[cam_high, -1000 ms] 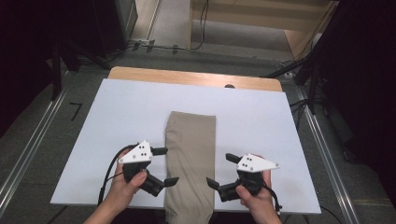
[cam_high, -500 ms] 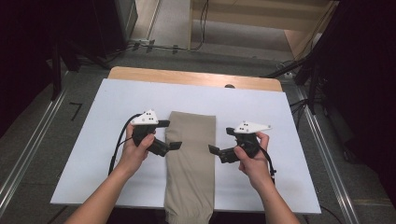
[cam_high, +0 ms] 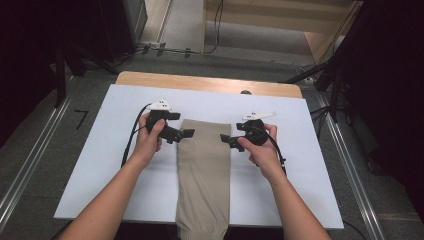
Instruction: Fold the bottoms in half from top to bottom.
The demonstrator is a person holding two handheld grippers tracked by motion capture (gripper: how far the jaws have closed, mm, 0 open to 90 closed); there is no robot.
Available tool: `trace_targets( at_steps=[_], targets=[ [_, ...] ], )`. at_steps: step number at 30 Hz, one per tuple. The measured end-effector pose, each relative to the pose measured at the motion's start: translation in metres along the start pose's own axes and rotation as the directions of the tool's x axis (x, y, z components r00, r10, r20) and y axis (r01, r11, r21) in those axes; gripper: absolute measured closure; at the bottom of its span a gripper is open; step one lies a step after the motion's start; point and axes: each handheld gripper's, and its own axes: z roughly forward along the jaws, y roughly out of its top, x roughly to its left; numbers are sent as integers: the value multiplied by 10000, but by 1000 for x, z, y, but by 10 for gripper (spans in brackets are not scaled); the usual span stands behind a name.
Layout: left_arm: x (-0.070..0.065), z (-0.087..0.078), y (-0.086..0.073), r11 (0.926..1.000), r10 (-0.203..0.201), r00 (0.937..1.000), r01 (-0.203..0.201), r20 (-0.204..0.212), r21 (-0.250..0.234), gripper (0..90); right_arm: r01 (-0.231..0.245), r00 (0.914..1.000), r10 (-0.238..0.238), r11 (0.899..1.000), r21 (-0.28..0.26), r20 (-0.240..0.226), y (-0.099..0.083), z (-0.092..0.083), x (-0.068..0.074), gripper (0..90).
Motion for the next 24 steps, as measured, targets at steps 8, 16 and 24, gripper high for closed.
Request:
trace_targets(
  at_steps=[8, 16, 24],
  targets=[
    [22, 16, 1, 9915, -747, 9911, 856, -1098, 983, 91, -344, 9967, 322, 9990, 277, 749, 7, 21, -15, 240],
    [40, 31, -7, 9772, -1371, 9717, 1645, -1925, 1345, 248, -966, 9857, 823, 9910, 928, 1469, 5, 39, -35, 338],
    [46, 37, -10, 9645, -1757, 9526, 2171, -2485, 1505, 384, -342, 9826, 122, 9926, 1161, 1853, 5, 53, -34, 353]
  ],
)
